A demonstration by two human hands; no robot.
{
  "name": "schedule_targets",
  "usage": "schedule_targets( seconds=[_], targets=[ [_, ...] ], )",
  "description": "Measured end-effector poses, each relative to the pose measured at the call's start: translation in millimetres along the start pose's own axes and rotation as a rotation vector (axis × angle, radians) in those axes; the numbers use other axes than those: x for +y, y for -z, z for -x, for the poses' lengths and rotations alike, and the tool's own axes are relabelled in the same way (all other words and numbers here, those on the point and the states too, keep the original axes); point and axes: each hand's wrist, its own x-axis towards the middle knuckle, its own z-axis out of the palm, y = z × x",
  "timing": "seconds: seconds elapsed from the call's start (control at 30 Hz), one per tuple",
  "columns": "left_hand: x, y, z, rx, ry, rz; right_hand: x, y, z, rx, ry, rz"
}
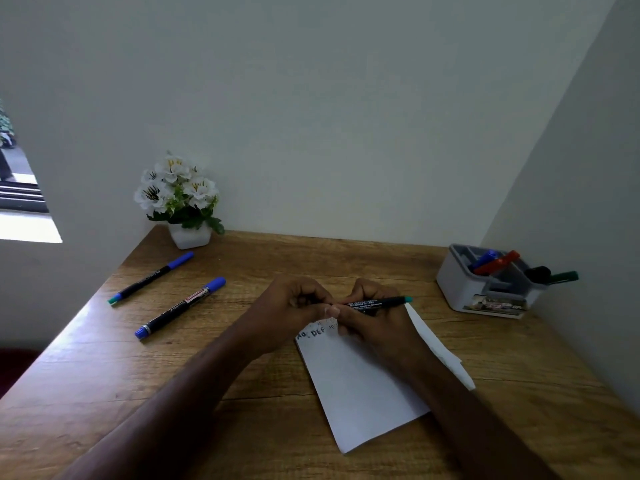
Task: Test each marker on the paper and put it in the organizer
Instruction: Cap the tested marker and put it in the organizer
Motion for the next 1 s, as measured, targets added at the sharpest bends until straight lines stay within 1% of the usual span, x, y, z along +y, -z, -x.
schedule_targets(
  seconds=[0.13,0.17,0.2,0.27,0.33,0.43,0.47,0.53,0.6,0.67,0.7,0.77,0.83,0.93,1.0],
  targets=[
    [4,0,3,-0.014,0.026,-0.01,-2,5,-1,0.016,0.04,0.11],
    [5,0,3,-0.011,0.036,-0.014,-3,5,0,0.012,0.038,0.101],
    [8,-1,3,0.005,0.043,-0.001,-5,5,1,0.004,0.027,0.052],
    [14,-4,2,0.086,0.063,0.092,-8,3,2,0.014,-0.005,-0.033],
    [20,-8,1,0.154,0.085,0.138,-9,6,1,0.062,0.012,-0.001],
    [21,-18,-1,0.167,0.089,-0.025,-7,16,4,0.201,0.056,0.071],
    [20,-21,-3,0.159,0.075,-0.085,-7,19,5,0.26,0.055,0.044],
    [19,-25,-8,0.123,0.016,-0.22,-10,27,5,0.351,0.107,0.07],
    [23,-29,-19,0.072,-0.043,-0.337,-16,37,3,0.412,0.179,0.206],
    [32,-35,-33,0.03,-0.06,-0.407,-23,51,1,0.432,0.27,0.422],
    [38,-39,-41,0.013,-0.064,-0.425,-27,61,1,0.444,0.292,0.528],
    [50,-48,-59,-0.014,-0.089,-0.422,-37,85,4,0.501,0.305,0.648],
    [61,-61,-77,-0.029,-0.12,-0.386,-48,119,9,0.629,0.316,0.7],
    [72,-83,-102,-0.06,-0.15,-0.361,-66,184,17,0.78,0.242,0.829],
    [75,-99,-114,-0.099,-0.172,-0.368,-78,225,23,0.784,0.129,0.918]
  ],
)
